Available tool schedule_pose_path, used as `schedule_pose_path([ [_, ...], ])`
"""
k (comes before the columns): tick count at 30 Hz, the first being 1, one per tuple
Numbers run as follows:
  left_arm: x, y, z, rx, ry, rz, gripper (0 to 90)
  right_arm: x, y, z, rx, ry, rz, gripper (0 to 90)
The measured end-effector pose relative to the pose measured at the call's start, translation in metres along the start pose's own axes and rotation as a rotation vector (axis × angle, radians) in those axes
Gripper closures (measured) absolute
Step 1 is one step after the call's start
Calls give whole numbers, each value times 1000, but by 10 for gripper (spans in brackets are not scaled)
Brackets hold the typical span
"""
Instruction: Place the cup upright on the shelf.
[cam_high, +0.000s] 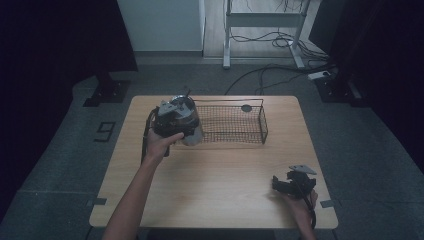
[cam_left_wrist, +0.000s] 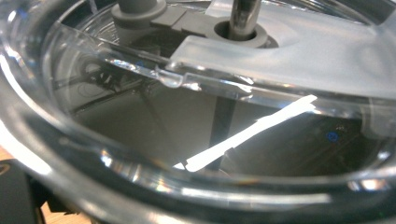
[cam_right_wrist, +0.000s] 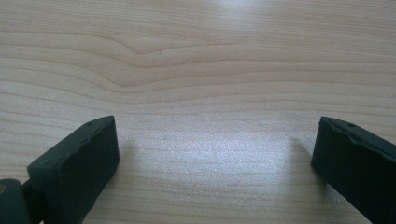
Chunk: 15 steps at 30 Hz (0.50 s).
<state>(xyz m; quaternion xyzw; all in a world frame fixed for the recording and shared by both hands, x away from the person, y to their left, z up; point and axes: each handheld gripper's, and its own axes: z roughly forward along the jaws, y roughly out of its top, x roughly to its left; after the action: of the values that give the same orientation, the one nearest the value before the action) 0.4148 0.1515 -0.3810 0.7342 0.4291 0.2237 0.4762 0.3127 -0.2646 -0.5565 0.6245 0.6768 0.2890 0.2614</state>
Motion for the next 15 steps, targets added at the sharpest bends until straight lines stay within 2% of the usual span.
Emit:
schedule_pose_path([
  [15,6,13,14,19,25,2,42,0,0,0,0,0,0,7],
])
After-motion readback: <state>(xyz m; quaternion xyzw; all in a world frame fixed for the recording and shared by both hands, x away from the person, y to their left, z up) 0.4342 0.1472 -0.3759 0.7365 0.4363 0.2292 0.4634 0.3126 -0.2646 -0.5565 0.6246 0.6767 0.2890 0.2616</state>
